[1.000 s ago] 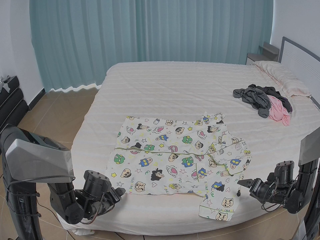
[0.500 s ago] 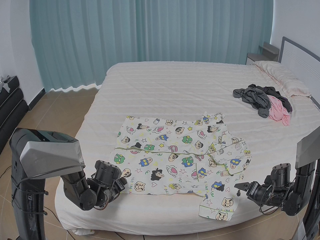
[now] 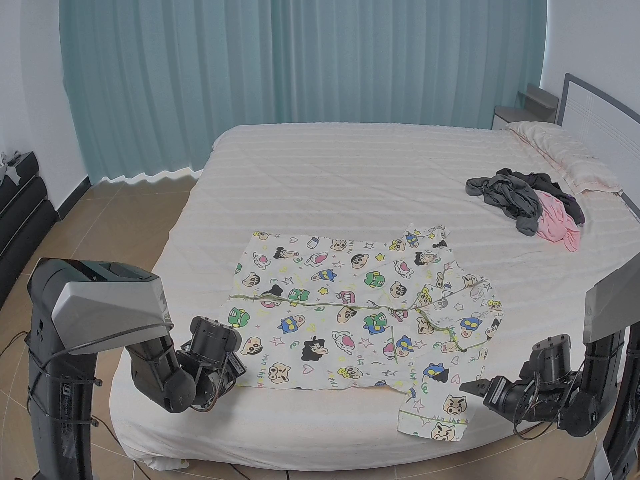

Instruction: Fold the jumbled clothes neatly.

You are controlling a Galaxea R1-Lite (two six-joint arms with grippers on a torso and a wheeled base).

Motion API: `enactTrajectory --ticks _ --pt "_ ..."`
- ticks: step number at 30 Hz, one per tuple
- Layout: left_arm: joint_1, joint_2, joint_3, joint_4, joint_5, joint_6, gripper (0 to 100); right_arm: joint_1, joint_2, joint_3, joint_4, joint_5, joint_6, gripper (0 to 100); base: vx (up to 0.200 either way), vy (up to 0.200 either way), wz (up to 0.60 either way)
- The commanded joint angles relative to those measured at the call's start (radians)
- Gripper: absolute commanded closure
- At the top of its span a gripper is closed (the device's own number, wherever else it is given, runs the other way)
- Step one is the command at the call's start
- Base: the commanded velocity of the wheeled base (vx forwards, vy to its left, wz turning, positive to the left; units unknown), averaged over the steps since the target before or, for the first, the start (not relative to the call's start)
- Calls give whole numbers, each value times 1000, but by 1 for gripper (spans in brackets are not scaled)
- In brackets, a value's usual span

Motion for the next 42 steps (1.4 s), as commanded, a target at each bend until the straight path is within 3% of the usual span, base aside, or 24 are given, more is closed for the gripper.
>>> enactTrajectory --ticks 1,6,9,24,25,31,42 --pt "18 -4 11 -34 17 -19 100 34 60 17 -13 -28 -3 0 0 0 0" --pt "23 -2 68 -130 26 -27 100 79 193 17 -208 -60 -7 0 0 0 0" --pt "23 2 85 -175 26 -24 100 82 229 -20 -206 -95 -46 0 0 0 0" --pt "23 1 93 -184 22 -25 100 65 267 -95 -205 -103 -105 0 0 0 0" --pt "23 1 93 -184 22 -25 100 65 267 -95 -205 -103 -105 100 0 0 0" --pt "21 -4 111 -187 20 -25 100 41 227 -118 -205 -103 -124 100 0 0 0" --pt "12 -7 123 -199 20 -25 100 -114 152 -133 -203 -86 -213 100 0 0 0"
